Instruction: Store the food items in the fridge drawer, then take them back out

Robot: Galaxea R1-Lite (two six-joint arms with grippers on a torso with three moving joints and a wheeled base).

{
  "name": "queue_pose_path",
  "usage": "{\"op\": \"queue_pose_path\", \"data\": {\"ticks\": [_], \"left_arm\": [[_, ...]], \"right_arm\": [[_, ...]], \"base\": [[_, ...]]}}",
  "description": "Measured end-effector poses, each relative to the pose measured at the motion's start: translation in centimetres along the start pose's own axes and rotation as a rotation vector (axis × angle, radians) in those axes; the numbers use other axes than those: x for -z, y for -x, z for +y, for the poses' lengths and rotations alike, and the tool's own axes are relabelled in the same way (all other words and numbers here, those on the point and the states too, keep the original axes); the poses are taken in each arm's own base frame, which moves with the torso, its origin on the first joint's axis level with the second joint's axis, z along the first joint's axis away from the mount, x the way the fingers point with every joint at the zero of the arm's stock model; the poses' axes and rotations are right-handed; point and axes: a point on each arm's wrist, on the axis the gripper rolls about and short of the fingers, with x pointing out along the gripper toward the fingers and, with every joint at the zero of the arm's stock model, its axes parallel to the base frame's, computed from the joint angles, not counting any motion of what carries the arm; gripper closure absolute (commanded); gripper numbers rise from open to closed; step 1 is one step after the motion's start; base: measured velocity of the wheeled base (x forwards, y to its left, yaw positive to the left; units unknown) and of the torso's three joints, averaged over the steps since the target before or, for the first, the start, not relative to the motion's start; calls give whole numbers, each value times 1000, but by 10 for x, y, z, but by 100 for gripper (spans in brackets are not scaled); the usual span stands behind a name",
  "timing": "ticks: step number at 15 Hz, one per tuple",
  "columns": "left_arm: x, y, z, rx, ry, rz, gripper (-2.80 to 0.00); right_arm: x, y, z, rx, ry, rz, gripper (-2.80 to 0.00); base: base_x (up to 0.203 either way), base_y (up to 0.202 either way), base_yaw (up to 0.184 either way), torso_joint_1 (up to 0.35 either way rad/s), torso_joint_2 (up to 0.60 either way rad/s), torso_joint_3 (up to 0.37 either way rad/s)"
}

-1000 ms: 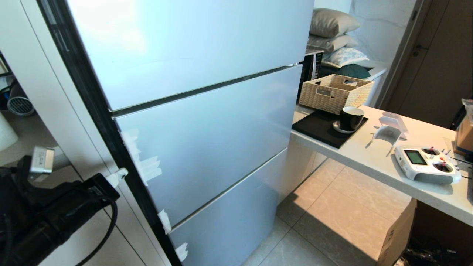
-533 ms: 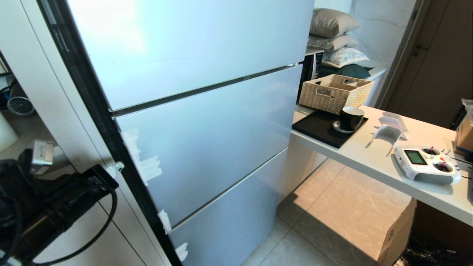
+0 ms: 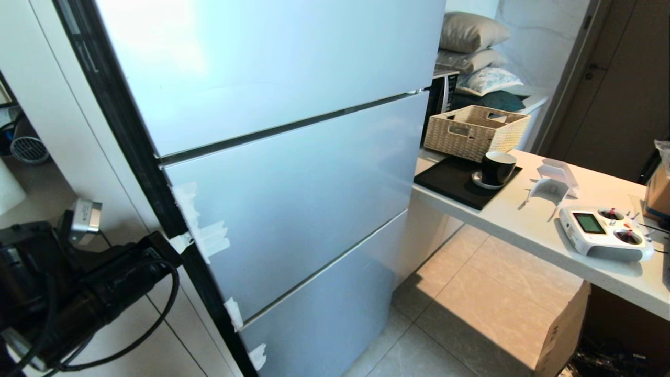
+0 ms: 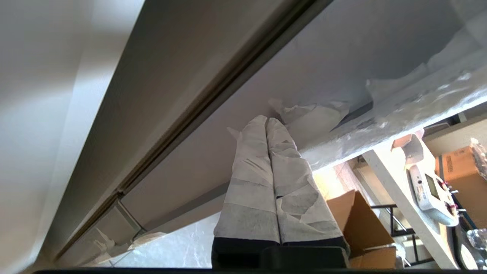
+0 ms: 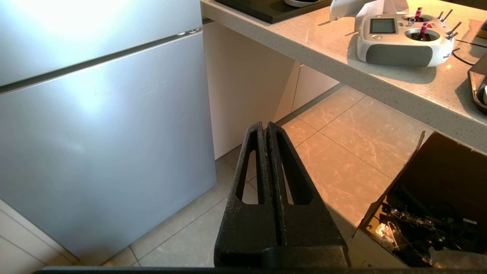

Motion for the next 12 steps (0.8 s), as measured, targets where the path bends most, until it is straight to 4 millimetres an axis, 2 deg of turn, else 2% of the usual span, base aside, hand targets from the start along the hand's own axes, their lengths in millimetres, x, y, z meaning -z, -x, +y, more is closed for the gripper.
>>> {"op": "queue_pose_path", "data": {"ticks": [5,12], "left_arm": [[17,9,-10,76,-9,98,0],[19,19,-15,111,-17,92,0]], "right_arm": [[0,0,0,1,0,0,0],[0,0,0,0,0,0,0]], "base": [[0,0,0,0,0,0],[0,0,0,0,0,0]]}}
